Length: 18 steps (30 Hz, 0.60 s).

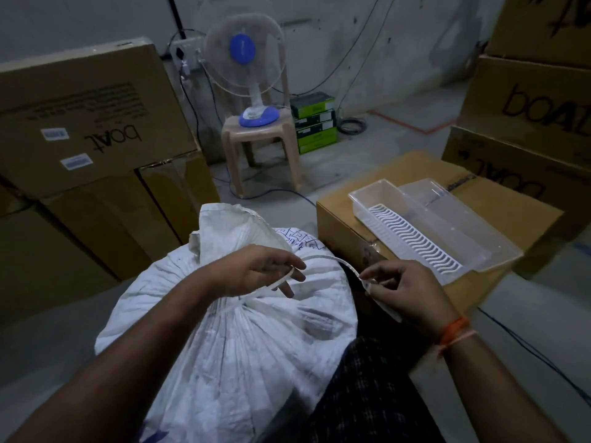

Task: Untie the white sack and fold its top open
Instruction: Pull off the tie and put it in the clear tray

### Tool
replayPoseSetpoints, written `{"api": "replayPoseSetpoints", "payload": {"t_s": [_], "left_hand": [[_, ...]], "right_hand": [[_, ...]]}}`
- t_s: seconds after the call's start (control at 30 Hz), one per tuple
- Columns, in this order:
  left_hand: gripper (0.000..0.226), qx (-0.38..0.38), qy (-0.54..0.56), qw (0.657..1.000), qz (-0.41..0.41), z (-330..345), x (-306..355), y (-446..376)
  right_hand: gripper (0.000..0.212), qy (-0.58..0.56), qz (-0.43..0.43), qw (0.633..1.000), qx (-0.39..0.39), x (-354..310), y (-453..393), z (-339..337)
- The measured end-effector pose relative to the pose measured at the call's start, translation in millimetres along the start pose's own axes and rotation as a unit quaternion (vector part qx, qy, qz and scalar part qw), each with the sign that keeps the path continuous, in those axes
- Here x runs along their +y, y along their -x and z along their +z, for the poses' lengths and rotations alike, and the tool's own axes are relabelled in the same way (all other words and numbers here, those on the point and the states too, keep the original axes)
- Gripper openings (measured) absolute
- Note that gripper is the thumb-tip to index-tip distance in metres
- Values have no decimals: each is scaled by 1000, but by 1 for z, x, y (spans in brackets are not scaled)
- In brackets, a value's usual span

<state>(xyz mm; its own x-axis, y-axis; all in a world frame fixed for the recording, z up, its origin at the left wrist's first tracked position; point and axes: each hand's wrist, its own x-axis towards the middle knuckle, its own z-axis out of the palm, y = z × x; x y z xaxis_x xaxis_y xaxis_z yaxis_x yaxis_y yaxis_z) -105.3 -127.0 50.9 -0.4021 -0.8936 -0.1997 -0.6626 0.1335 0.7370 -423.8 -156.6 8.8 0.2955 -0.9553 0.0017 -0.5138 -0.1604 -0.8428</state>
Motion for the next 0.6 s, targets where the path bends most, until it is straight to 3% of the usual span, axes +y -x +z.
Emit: {"api": "replayPoseSetpoints", "payload": {"t_s": [0.1, 0.23, 0.47, 0.6], "left_hand": [[24, 48, -100, 993, 49, -2, 15, -10], [9, 129, -118, 980, 91, 3, 26, -32], [14, 265, -189, 938, 116, 9, 51, -112], [12, 300, -209, 924, 113, 16, 74, -171]], "right_hand": [[16, 23, -24, 999, 24, -3, 3, -13], [18, 27, -57, 997, 54, -8, 2, -36], [18, 81, -83, 983, 141, -4, -33, -84], [23, 124, -54, 976, 168, 9, -70, -105]]}}
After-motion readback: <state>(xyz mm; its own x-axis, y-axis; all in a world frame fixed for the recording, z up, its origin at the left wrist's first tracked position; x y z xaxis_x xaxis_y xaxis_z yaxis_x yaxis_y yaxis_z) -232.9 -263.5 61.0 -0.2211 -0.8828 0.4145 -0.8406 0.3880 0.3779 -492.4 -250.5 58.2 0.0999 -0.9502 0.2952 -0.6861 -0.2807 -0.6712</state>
